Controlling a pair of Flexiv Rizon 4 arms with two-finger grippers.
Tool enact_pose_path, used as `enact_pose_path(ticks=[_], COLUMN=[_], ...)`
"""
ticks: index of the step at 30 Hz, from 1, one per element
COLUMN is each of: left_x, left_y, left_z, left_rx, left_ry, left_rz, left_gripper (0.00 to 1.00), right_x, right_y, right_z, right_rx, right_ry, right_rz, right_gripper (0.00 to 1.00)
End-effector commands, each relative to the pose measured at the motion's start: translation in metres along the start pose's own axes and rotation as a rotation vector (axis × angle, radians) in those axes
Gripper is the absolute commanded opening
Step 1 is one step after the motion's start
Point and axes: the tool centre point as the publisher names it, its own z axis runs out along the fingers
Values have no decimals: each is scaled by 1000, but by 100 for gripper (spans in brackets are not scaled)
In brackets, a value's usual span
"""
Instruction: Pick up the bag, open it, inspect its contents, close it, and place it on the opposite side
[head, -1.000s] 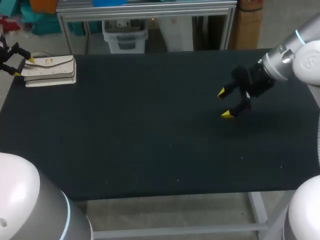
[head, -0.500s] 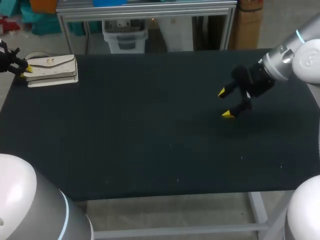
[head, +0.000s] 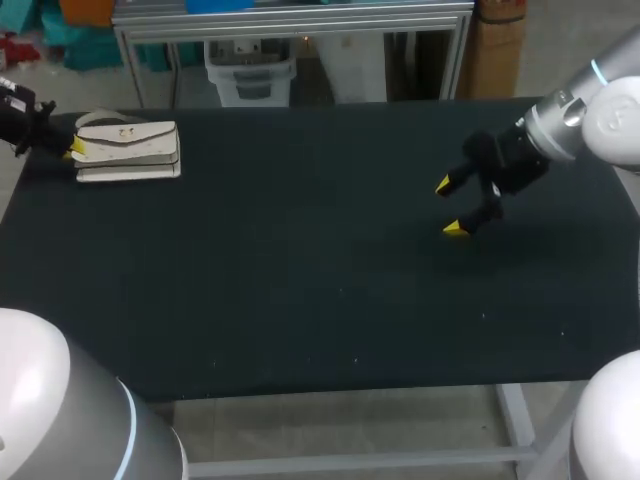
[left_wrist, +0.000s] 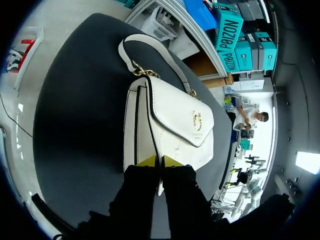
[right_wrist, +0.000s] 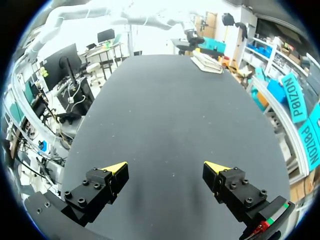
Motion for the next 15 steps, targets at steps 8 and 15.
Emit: enact_pose_path(ticks=[8, 15], left_x=[25, 43], left_y=[34, 65], left_z=[22, 41], left_rx=[-338, -259], left_ry=[35, 83], left_rz=[49, 54], left_gripper=[0, 0], right_x=[0, 0], right_y=[0, 0], right_z=[0, 0], right_rx=[-2, -2], right_ry=[1, 1], right_rz=[-1, -1], right_gripper=[100, 100])
